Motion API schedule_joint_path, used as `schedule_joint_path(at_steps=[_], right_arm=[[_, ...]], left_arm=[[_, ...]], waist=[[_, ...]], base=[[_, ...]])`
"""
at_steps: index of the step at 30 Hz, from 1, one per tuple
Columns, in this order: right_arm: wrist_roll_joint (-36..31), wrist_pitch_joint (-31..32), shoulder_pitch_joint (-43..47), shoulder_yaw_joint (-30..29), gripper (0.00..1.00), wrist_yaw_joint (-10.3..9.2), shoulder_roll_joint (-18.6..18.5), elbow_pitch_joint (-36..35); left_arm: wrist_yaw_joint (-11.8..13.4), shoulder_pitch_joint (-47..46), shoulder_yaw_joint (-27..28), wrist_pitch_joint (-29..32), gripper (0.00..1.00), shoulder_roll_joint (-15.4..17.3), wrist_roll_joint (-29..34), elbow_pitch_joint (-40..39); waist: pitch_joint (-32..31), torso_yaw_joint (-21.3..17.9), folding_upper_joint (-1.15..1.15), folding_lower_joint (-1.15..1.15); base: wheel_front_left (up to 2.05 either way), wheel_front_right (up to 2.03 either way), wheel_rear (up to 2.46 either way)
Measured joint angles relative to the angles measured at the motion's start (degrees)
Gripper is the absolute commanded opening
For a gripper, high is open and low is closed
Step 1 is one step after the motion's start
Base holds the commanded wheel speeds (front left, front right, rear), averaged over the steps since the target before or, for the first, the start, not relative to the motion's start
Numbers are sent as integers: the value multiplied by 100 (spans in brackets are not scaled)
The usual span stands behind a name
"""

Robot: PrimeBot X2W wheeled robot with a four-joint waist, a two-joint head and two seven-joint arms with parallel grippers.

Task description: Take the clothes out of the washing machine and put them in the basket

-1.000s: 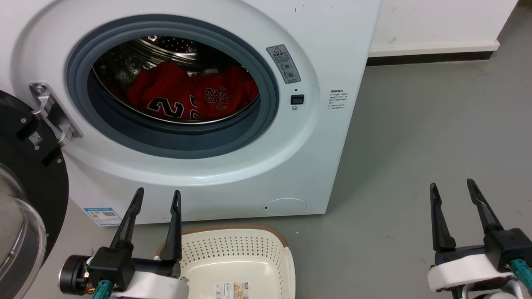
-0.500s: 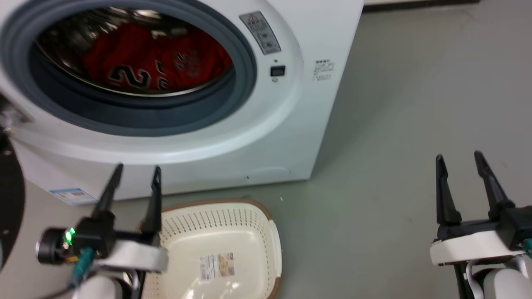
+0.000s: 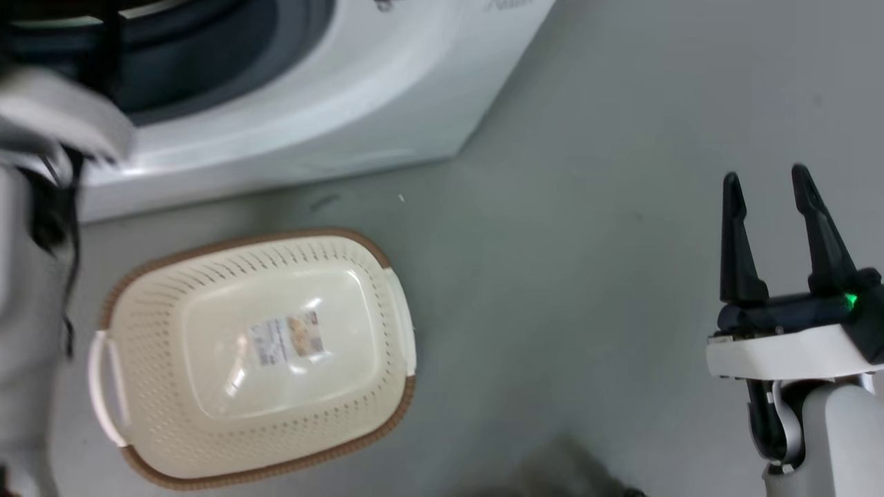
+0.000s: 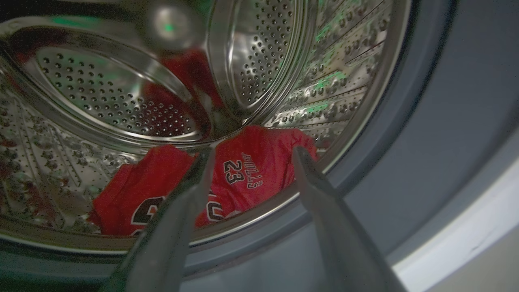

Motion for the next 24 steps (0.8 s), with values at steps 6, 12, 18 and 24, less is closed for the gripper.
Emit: schedule_joint_path(at_steps=[6, 12, 18, 24], right_arm=[[285, 0, -198, 331, 100, 2, 2, -376], [446, -1, -280, 749, 100, 1, -3, -681], [495, -1, -177, 1014, 100, 3, 2, -973], [415, -1, 81, 1301, 100, 3, 8, -1160]], left_arm=[[0, -1918, -486, 1360, 100, 617, -377, 477], [-8, -3517, -987, 3147, 100, 987, -828, 944], [-8, -4630, -1419, 4847, 100, 1077, -690, 1674], [11, -5267, -1725, 6018, 100, 1111, -541, 2117]], waist=[[843, -359, 0, 0], [1415, -847, 0, 0], [1798, -1285, 0, 0], [1976, -1395, 0, 0]], base=[[0, 0, 0], [0, 0, 0], [0, 0, 0], [0, 0, 0]])
